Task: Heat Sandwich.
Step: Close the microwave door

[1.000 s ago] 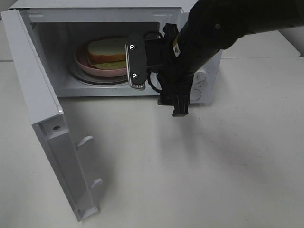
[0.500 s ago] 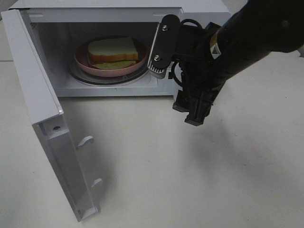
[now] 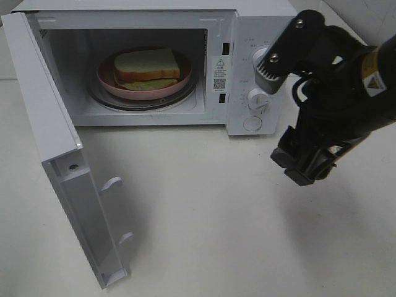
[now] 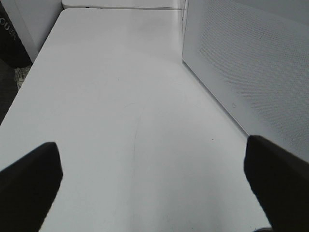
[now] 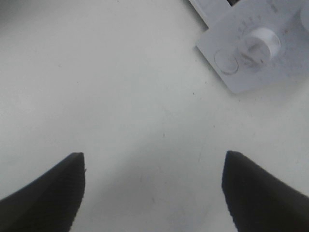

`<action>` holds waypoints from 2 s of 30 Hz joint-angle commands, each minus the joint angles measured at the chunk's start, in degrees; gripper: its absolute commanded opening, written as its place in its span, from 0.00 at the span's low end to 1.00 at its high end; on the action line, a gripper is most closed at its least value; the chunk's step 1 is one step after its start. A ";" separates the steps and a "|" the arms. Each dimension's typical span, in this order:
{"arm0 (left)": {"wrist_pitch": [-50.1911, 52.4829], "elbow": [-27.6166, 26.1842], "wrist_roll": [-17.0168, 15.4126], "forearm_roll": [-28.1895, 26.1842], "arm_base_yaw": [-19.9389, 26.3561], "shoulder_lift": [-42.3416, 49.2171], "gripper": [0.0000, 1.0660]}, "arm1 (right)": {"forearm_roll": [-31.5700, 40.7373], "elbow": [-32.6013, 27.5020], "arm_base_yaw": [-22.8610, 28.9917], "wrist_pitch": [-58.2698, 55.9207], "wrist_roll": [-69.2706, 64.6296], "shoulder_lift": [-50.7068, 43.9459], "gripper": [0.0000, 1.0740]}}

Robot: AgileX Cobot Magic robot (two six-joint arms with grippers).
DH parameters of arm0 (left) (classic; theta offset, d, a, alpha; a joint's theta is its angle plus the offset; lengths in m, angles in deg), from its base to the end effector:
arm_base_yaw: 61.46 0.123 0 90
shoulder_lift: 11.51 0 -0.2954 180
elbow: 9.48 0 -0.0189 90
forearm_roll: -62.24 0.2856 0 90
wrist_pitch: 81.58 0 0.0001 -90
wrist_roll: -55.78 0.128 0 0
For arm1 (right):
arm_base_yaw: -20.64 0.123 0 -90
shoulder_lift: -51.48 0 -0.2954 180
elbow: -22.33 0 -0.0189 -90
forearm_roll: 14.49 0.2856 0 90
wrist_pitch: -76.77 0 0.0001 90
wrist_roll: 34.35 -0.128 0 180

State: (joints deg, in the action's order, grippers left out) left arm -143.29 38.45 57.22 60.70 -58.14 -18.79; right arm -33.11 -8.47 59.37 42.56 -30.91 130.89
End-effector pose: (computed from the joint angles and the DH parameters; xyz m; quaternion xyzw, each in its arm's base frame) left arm 0.0449 -0.0004 0.2809 -0.0132 0.8521 0.0083 0.5232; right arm 0.2453 0.1672 0.2318 -0.4310 0.8409 -0.0301 0.3260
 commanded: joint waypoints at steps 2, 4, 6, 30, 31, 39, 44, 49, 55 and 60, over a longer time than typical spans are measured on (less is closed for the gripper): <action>0.63 0.00 -0.11 -0.06 -0.34 1.15 0.92 | 2.18 -0.63 0.23 -7.05 -3.44 -5.04 0.71; 0.63 0.00 -0.11 -0.06 -0.34 1.15 0.92 | 4.30 -0.63 0.23 -10.26 -3.44 -6.99 0.71; 0.63 0.00 -0.11 -0.06 -0.34 1.15 0.92 | 5.10 -0.63 0.23 -11.69 -3.44 -7.79 0.71; 0.63 0.00 -0.11 -0.06 -0.34 1.15 0.92 | 7.79 -7.62 -7.05 -28.71 -3.44 -36.96 0.71; 0.63 0.00 -0.11 -0.06 -0.34 1.15 0.92 | 7.79 -7.62 -7.05 -28.71 -3.44 -36.96 0.71; 0.63 0.00 -0.11 -0.06 -0.34 1.15 0.92 | 8.77 -12.09 -17.53 -26.53 -3.44 -48.36 0.71; 0.63 0.00 -0.11 -0.06 -0.34 1.15 0.92 | 9.05 -15.18 -22.75 -24.98 -3.44 -53.69 0.71; 0.63 0.00 -0.11 -0.06 -0.34 1.15 0.92 | 13.12 -17.65 -27.10 -23.89 -4.13 -57.93 0.71; 0.63 0.00 -0.11 -0.06 -0.34 1.15 0.92 | 14.50 -18.16 -31.34 -22.86 -4.07 -60.91 0.71; 0.63 0.00 -0.11 -0.06 -0.34 1.15 0.92 | 14.38 -18.16 -34.66 -22.86 -4.07 -64.23 0.70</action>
State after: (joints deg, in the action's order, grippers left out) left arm -143.29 38.45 57.22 60.70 -58.14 -18.79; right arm -18.90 -26.52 25.62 19.13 -34.64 67.87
